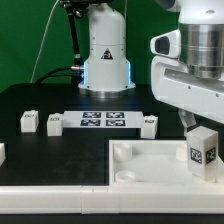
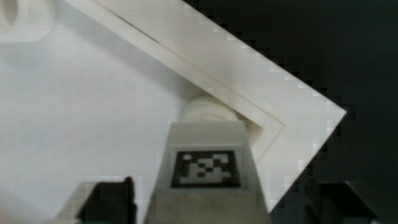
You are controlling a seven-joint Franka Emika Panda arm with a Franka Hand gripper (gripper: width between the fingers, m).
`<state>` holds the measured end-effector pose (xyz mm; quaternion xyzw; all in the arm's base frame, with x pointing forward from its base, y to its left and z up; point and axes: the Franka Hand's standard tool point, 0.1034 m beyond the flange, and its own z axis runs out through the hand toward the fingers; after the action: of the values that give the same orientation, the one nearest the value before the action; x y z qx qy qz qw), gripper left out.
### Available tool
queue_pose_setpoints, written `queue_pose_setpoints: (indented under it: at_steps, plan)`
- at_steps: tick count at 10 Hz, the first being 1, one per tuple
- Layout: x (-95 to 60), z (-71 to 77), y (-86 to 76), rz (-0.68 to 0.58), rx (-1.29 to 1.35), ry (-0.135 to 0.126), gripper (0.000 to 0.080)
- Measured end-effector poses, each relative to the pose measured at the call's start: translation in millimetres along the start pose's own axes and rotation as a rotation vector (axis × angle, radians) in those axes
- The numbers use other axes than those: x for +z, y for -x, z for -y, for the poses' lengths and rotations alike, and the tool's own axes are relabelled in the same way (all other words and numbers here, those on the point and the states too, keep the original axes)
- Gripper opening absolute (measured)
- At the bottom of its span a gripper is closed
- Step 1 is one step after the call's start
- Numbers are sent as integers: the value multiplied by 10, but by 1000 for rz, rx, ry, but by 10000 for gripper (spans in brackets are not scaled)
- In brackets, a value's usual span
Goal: Assemble one leg
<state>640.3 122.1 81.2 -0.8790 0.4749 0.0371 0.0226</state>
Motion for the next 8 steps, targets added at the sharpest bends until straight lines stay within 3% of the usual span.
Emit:
queue_pose_setpoints:
  at_steps: [4, 8]
  plan:
    - [4, -3, -3, -1, -302, 2, 648]
    - [-3, -11, -30, 0, -831, 3, 649]
